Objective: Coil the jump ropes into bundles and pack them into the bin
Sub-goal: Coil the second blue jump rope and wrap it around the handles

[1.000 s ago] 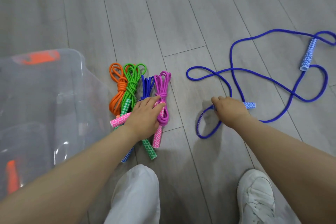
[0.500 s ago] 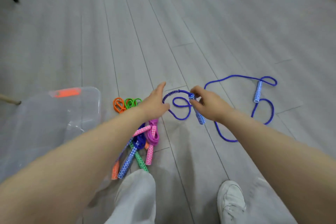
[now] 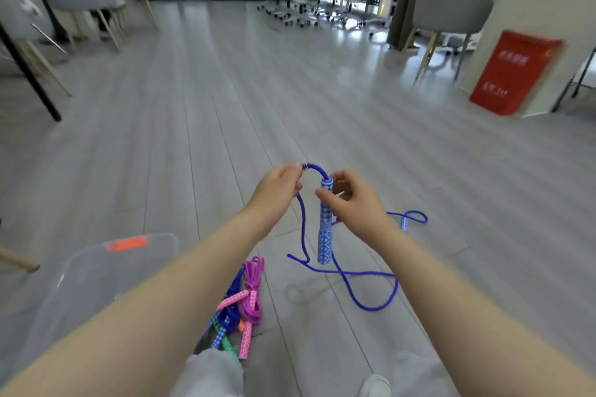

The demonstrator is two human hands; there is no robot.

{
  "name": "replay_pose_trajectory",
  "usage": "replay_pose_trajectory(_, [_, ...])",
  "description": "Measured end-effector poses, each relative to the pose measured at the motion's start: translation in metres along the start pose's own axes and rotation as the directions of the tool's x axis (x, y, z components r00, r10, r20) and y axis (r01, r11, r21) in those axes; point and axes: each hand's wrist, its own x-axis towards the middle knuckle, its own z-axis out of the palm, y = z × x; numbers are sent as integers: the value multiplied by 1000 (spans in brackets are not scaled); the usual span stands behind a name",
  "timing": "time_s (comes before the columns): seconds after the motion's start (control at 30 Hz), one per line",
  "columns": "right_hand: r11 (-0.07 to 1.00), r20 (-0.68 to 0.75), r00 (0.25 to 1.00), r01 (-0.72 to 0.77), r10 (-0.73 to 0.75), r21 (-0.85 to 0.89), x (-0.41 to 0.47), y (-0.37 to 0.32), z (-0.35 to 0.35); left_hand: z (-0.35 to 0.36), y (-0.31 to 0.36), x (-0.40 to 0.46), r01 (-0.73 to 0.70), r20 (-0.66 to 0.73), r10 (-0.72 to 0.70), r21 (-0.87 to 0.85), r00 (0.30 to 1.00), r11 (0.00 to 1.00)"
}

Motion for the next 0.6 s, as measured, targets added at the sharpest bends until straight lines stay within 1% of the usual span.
replay_pose_trajectory(0.07, [998, -5, 1000, 26, -26, 51, -18, -22, -11, 9, 17, -24, -24, 4, 25, -134, 1000, 991])
replay_pose_trajectory(0.13, [995, 51, 998, 37, -42, 91, -36, -40, -22, 17, 28, -49, -68, 66, 81, -175, 995, 982])
replay_pose_trajectory(0.17, [996, 91, 995, 34, -42, 82, -46, -48, -27, 21, 33, -61, -79, 91, 98, -194, 991, 978])
replay_pose_trajectory(0.23, [999, 132, 991, 27, -29, 16, -64, -60, -34, 28, 35, -76, -63, 71, 85, -265, 994, 962])
replay_pose_trajectory(0.3, [1000, 136, 991, 12, -10, -19, -81, -65, -36, 35, 33, -87, -44, 11, 49, -303, 999, 952])
replay_pose_trajectory(0.37, [999, 176, 984, 14, -5, -51, -94, -68, -33, 42, 26, -97, -25, -34, 17, -254, 999, 967])
replay_pose_trajectory(0.47, [1000, 218, 976, 7, -1, -26, -99, -68, -26, 43, 20, -101, -34, -10, 33, -147, 999, 989])
replay_pose_trajectory(0.53, [1000, 228, 974, -12, 14, -13, -96, -69, -24, 38, 21, -99, -36, 7, 37, -131, 999, 991])
replay_pose_trajectory(0.6, [1000, 276, 961, -18, 16, 4, -90, -67, -23, 31, 23, -97, -43, -21, 40, -136, 999, 990])
